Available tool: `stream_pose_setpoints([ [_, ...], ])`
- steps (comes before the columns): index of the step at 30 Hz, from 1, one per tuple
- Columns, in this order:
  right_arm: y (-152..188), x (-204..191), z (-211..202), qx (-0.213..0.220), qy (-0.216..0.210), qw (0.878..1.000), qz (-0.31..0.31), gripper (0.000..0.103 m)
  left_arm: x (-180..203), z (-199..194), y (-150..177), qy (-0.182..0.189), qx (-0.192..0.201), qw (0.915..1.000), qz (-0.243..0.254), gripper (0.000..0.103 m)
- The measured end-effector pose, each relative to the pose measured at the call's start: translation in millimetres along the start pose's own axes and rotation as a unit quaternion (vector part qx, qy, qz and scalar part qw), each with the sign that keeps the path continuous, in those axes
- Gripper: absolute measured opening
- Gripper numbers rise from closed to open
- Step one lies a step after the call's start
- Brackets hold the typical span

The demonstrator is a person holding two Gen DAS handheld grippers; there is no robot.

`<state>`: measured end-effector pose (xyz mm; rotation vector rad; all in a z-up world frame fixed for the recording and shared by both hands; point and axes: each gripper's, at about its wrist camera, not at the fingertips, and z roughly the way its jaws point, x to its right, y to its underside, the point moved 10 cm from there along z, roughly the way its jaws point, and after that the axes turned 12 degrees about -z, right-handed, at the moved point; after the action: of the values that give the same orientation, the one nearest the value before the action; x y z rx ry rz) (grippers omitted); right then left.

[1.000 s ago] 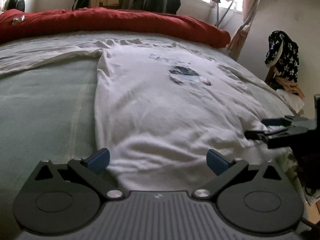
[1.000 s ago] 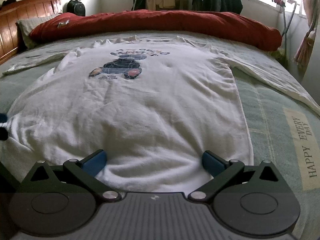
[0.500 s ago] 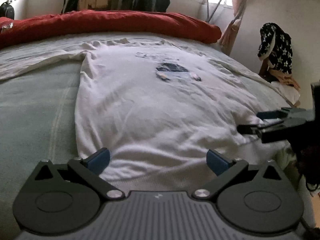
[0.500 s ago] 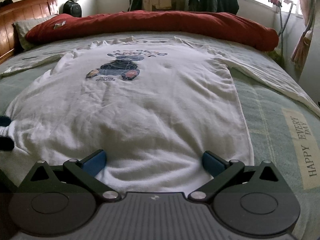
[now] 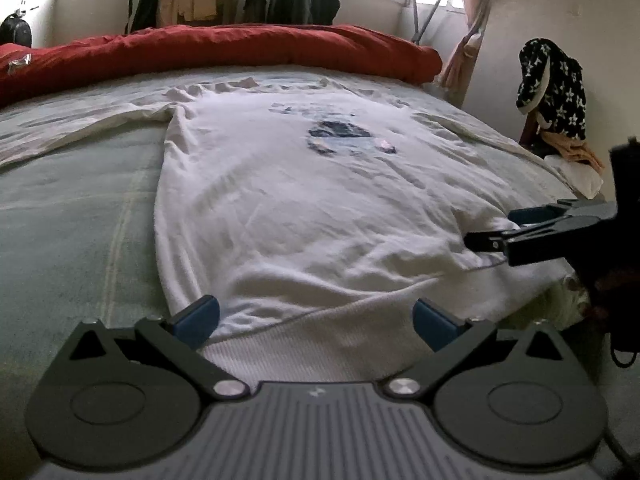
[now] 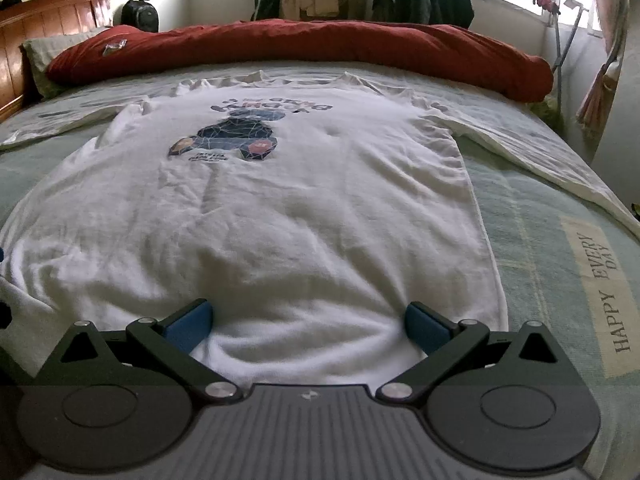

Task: Fold clothes

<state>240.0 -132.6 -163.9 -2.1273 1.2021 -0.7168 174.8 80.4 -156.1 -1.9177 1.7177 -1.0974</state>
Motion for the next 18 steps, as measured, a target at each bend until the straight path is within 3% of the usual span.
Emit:
stream_pose_setpoints([
  [18, 6.1, 1.1, -5.7, 0.052, 0.005, 0.999, 0.008, 0.103, 0.0, 11.4, 0.3, -0.04, 0.003, 0.9991, -0.009, 0.102],
])
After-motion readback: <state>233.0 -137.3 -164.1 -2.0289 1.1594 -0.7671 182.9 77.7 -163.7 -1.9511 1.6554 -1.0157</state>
